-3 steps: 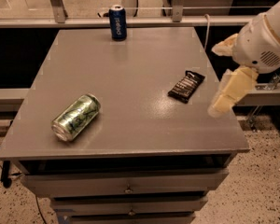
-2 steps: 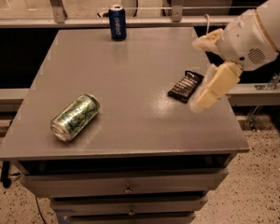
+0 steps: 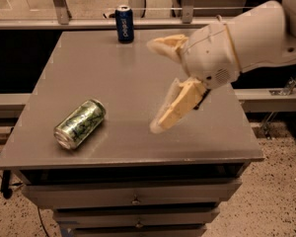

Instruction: Move green can near rxbar chocolate

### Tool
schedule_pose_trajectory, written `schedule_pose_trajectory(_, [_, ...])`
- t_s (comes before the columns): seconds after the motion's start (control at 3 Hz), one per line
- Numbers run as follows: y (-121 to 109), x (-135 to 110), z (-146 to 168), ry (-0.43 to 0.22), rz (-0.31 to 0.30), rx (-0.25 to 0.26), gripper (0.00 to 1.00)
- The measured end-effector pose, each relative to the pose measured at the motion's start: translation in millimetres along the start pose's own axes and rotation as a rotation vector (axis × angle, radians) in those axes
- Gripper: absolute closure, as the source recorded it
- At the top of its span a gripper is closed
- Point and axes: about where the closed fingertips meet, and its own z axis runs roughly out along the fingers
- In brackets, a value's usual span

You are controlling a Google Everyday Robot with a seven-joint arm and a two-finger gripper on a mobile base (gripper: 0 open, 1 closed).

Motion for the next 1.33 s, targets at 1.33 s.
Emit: schedule_pose_trajectory(1.33, [-3, -15, 75, 0.08, -0.279, -0.193, 0.0])
